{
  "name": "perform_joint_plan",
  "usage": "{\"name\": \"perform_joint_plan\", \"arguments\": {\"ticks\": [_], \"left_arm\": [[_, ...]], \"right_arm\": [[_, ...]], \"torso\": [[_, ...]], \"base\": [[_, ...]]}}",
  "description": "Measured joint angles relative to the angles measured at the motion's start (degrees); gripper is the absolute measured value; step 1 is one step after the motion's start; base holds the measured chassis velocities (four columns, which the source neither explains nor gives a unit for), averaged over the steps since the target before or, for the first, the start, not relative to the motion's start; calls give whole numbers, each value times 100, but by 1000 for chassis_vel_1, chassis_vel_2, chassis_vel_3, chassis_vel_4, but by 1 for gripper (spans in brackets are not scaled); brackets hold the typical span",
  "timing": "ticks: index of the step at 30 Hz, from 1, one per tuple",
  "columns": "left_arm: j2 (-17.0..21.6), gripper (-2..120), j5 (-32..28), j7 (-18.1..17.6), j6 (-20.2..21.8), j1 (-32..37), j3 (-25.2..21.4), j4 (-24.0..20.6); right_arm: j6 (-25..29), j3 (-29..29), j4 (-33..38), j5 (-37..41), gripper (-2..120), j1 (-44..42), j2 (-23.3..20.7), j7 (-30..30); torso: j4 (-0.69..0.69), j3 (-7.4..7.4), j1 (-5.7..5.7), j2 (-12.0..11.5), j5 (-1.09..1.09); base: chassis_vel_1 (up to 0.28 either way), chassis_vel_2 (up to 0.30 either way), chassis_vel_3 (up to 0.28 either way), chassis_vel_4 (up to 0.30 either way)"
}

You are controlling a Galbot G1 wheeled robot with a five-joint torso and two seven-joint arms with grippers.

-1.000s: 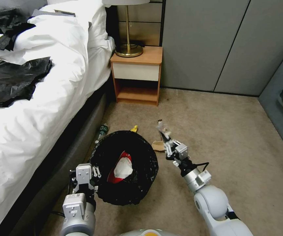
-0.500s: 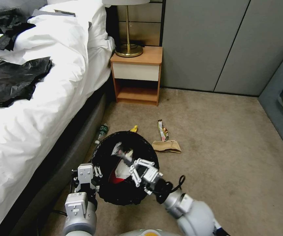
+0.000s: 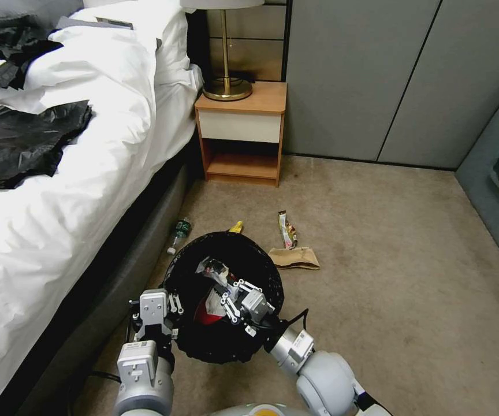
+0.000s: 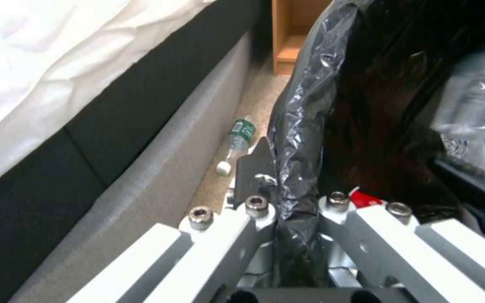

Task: Pick up the trash bin, then pick up the garbage from the floor and place it into the trash bin.

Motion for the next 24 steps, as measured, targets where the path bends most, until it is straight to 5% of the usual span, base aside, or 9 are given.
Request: {"name": "perform_joint_plan", "arguments": {"ticks": [17,24], "left_arm": [[8,0,14,21,-21,-59,8,28],[20,0,-9,28,-21,-78,-7,43]], "right_arm": [[26,86,189,-44,98,-154,-61,-72],[201,192,583,-115,100,-257,-77,-41]], "torso": [[0,0,0,0,0],[0,0,0,0,0]], "base": [[0,0,0,0],[0,0,0,0]]}}
